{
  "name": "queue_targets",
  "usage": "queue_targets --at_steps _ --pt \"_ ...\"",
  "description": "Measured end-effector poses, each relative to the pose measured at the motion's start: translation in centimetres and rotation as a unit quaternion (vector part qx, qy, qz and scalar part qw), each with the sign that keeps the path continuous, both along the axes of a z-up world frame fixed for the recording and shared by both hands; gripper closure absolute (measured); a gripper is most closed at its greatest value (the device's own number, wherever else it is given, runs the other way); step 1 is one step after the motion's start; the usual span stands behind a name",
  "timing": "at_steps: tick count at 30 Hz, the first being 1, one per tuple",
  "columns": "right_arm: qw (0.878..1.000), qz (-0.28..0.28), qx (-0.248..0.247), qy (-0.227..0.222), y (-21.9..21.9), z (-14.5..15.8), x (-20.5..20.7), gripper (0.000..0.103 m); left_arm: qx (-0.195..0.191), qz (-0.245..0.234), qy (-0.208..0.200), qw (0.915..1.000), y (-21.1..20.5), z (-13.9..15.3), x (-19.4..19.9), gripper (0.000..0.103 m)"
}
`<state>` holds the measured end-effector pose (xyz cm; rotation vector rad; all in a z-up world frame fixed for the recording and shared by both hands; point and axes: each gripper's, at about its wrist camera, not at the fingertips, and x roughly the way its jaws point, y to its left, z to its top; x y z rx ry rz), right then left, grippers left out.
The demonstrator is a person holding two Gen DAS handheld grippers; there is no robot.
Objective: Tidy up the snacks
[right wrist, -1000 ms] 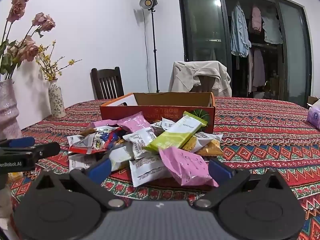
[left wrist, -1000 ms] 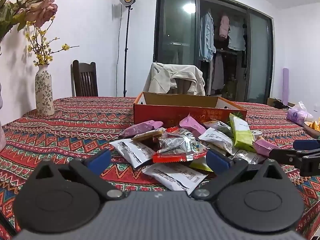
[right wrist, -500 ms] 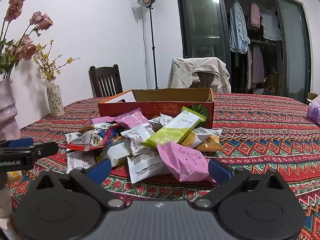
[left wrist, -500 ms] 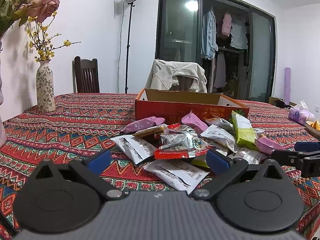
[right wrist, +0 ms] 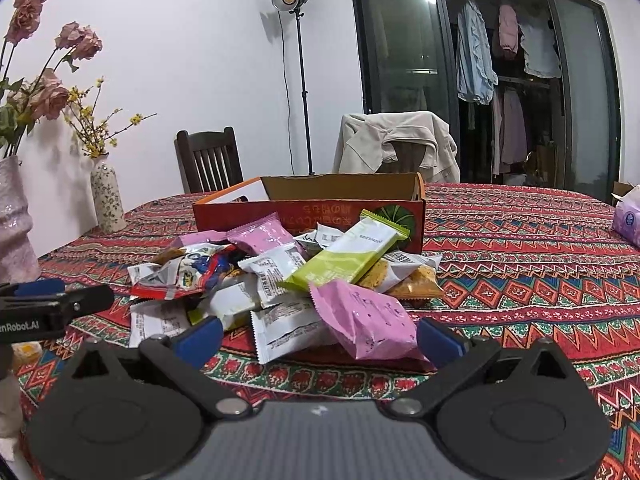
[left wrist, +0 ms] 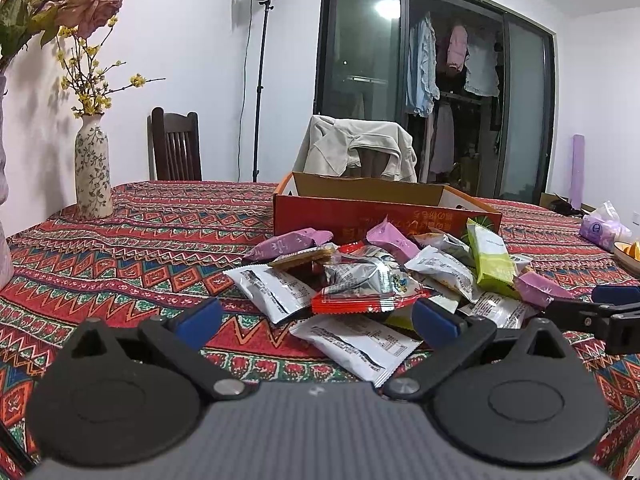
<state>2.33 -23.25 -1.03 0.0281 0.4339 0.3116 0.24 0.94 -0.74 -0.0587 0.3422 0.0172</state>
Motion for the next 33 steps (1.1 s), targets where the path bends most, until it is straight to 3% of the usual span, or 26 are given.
queue_targets --at_steps 33 --pt "1.000 0.002 -0.003 0.000 0.22 -0.02 -0.11 0.000 -0.003 0.001 0.003 1.0000 0.18 -0.17 0.03 0.000"
